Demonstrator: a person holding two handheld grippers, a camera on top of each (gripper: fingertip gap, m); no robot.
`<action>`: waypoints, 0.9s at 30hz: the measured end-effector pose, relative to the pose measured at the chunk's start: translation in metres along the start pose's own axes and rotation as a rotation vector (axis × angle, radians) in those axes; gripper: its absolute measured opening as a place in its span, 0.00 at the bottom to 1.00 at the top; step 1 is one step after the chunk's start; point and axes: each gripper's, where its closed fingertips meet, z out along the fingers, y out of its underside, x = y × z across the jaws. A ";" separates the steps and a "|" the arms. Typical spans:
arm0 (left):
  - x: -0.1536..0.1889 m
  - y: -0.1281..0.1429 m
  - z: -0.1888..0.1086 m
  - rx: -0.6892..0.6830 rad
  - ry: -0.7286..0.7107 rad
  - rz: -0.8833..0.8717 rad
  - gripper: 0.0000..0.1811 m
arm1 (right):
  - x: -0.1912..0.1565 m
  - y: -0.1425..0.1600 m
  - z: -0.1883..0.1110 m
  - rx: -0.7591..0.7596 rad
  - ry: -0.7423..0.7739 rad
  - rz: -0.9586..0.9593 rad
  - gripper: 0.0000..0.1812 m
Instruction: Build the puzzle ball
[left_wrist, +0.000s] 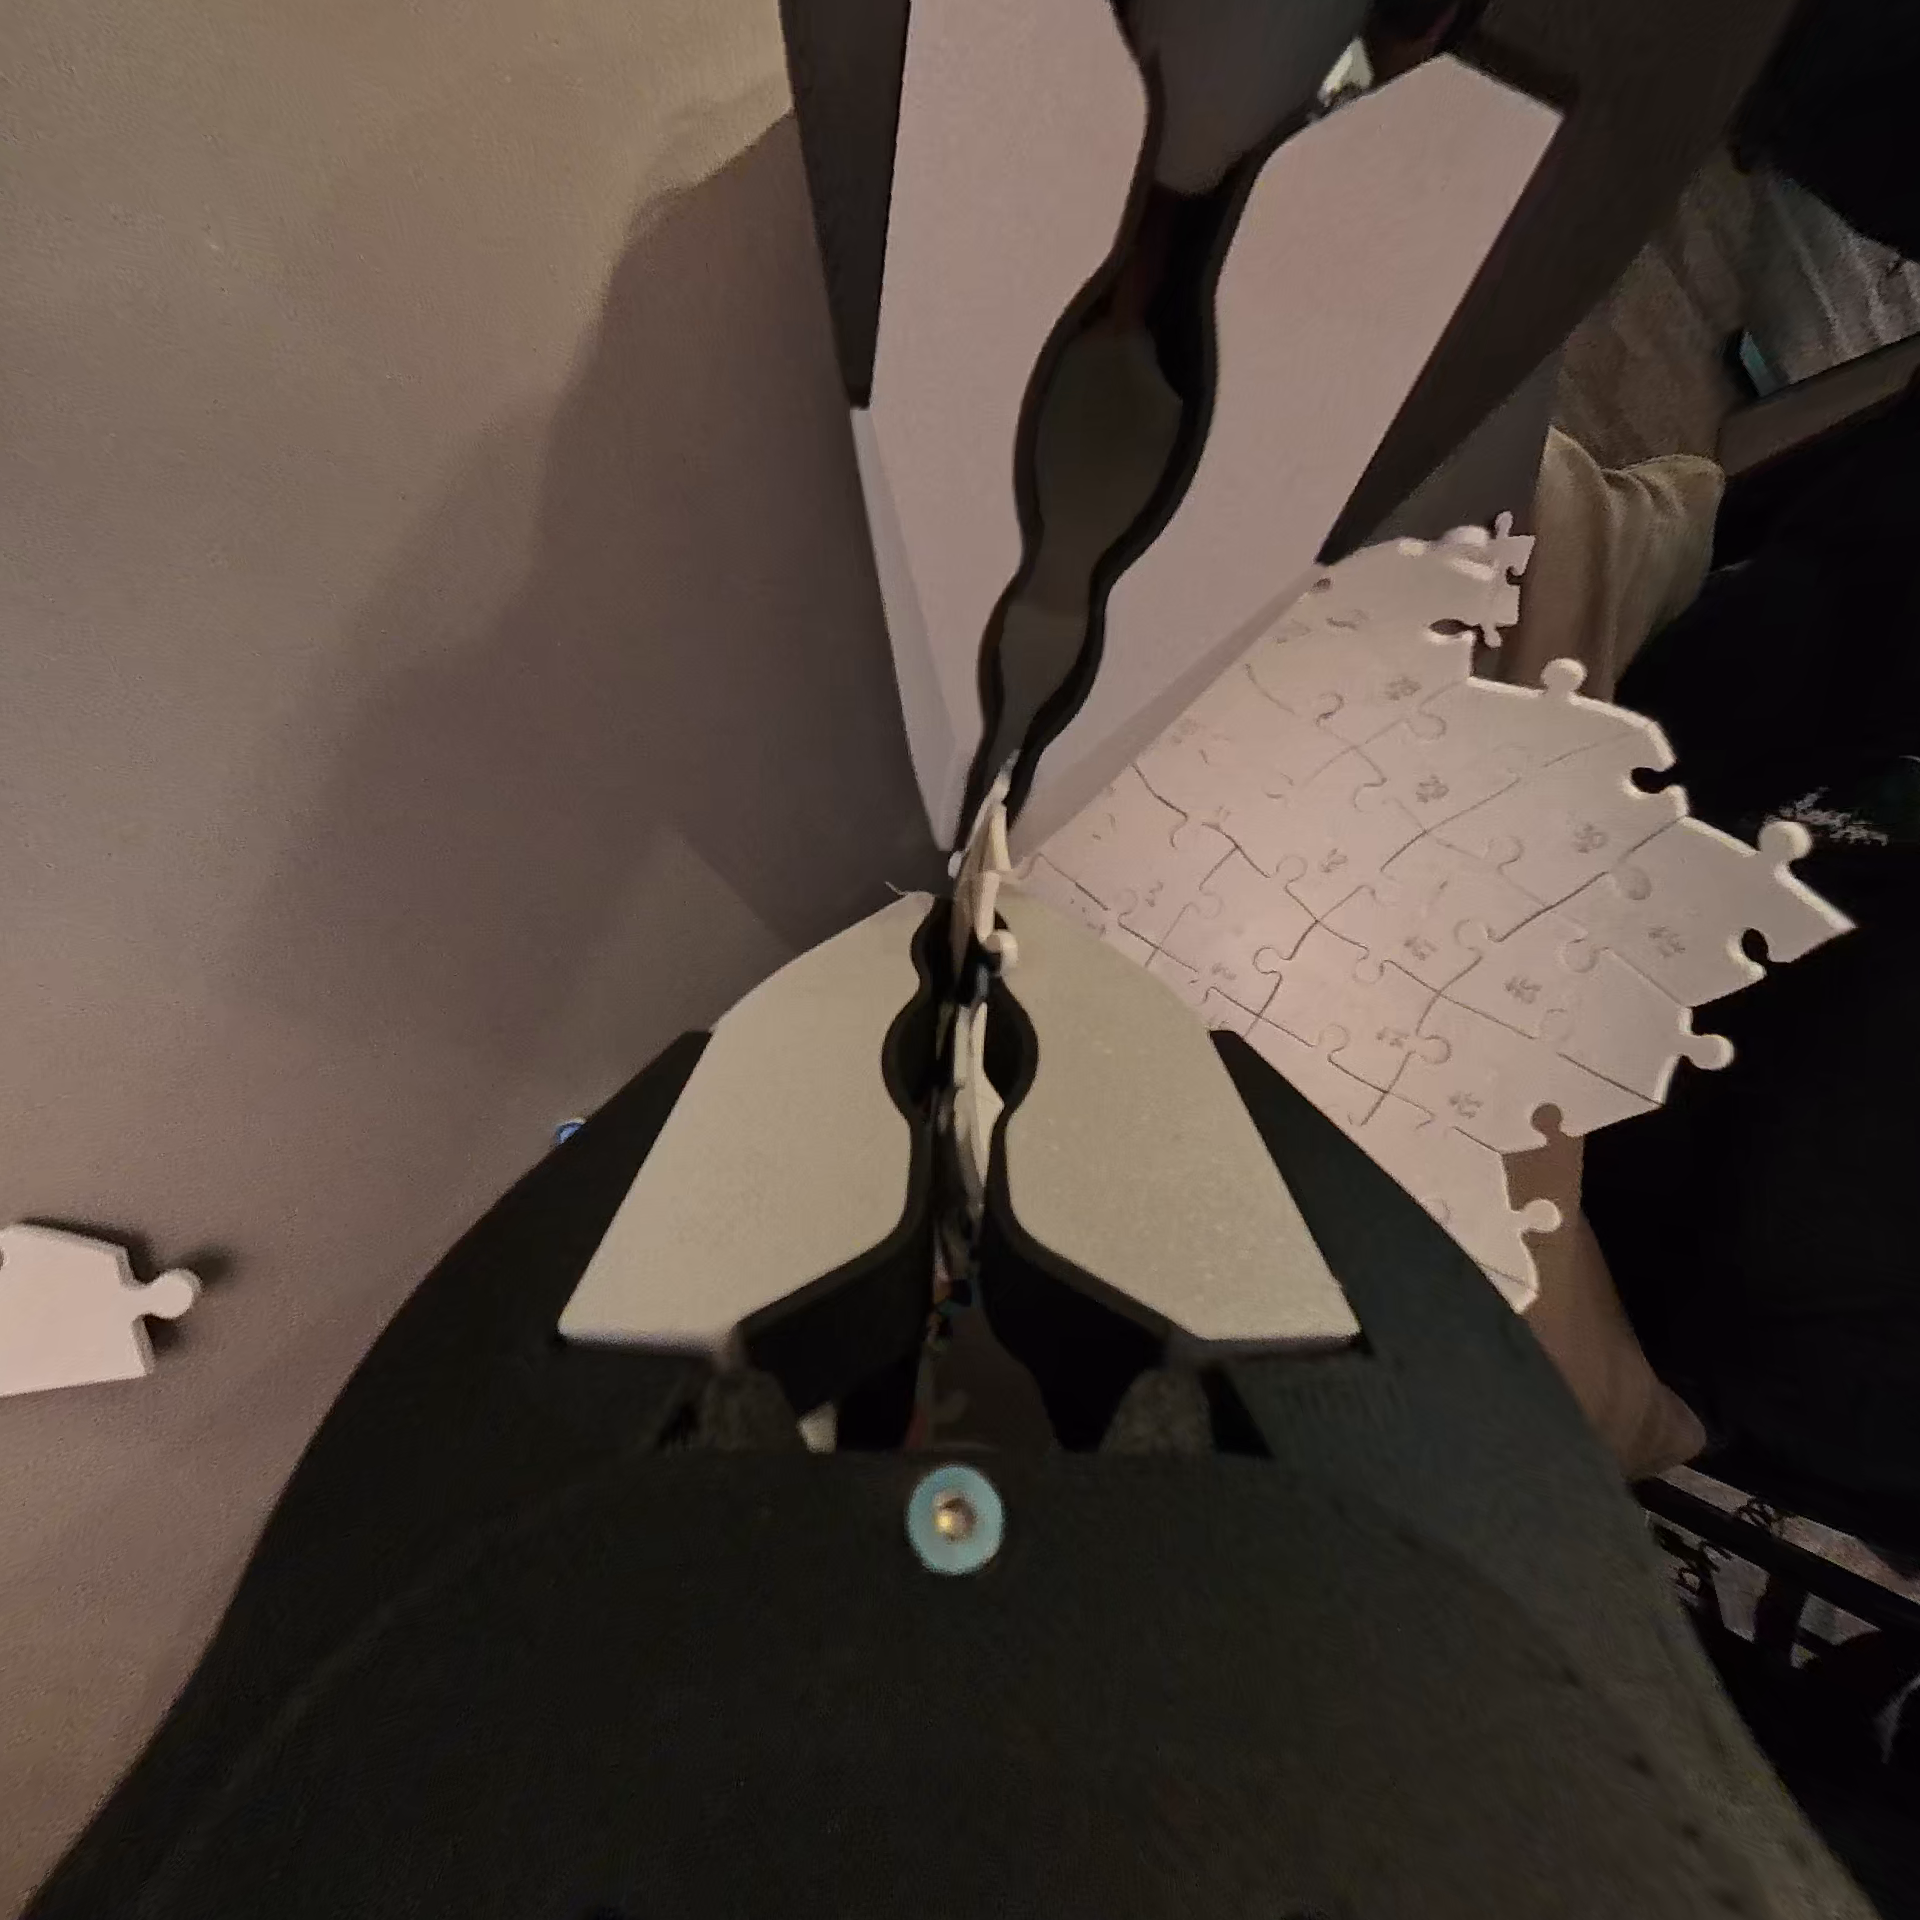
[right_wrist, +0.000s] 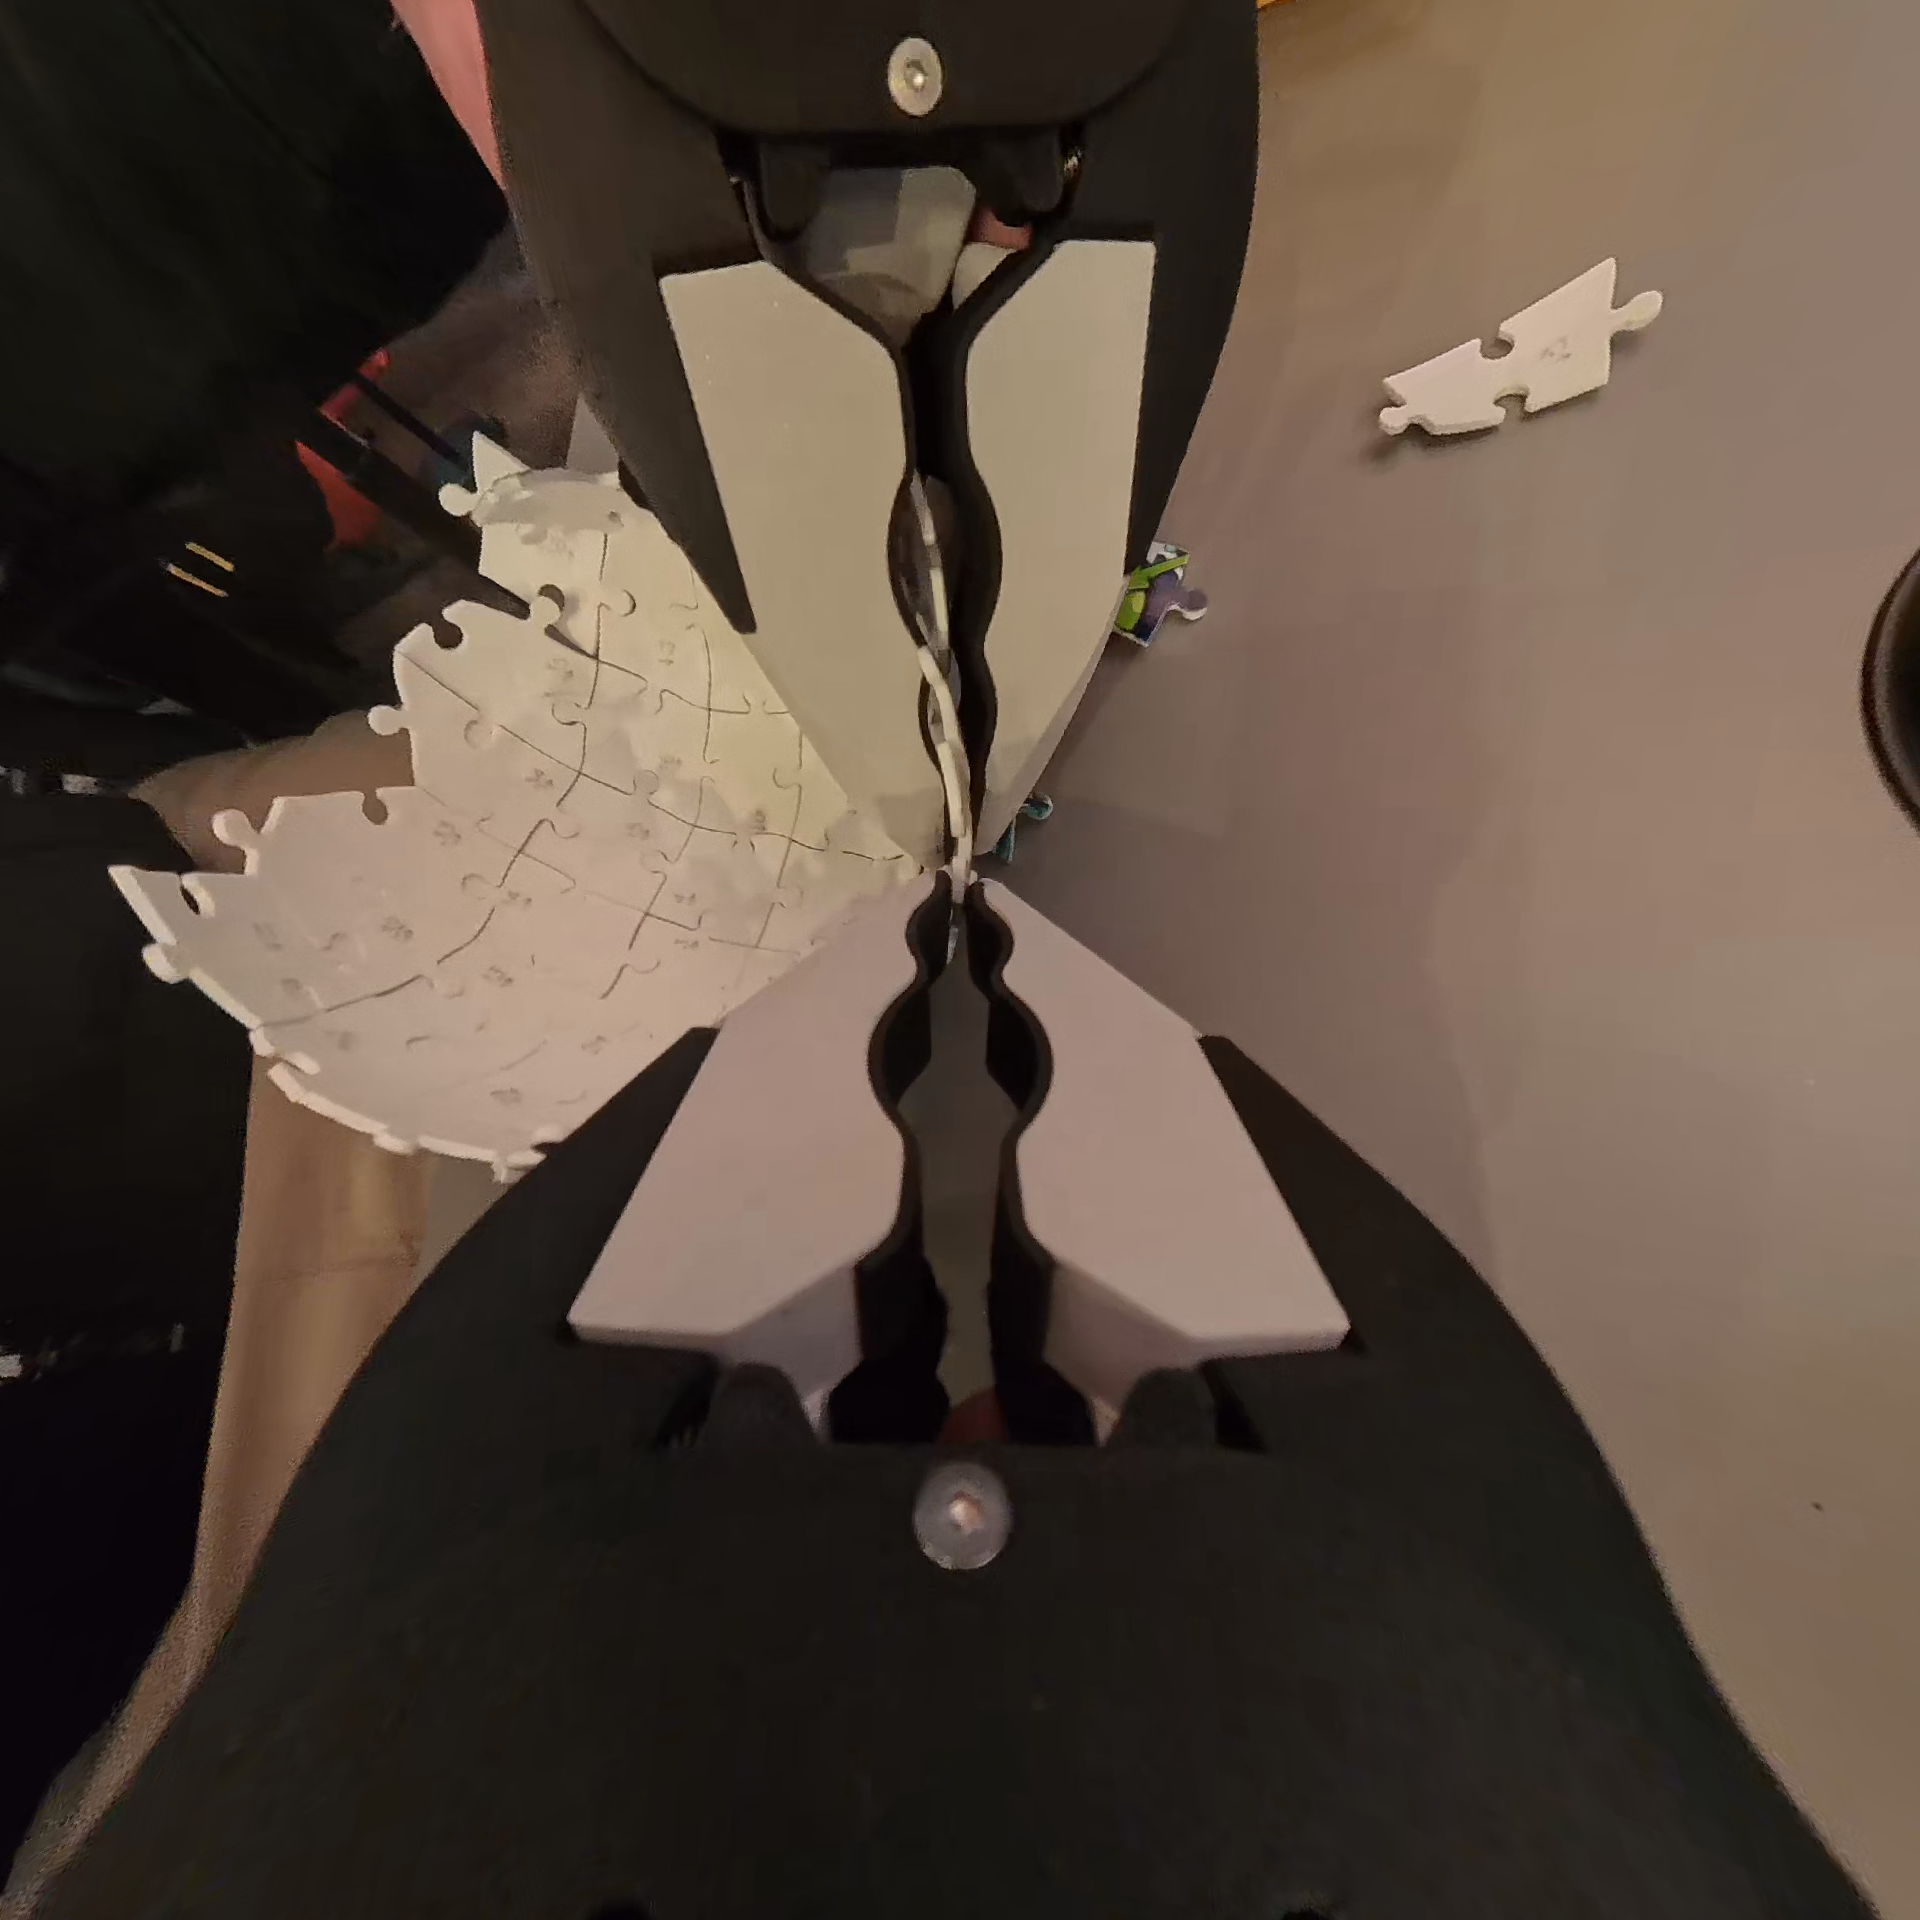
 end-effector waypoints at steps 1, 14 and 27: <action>0.001 -0.001 0.000 0.002 0.001 0.001 0.01 | 0.000 0.001 0.001 -0.005 -0.001 0.006 0.02; 0.011 0.004 -0.003 0.013 0.078 -0.009 0.11 | -0.004 0.001 0.003 0.005 -0.035 0.033 0.00; 0.009 0.013 0.001 -0.055 0.047 0.015 0.02 | -0.006 0.002 0.003 -0.014 -0.013 0.081 0.00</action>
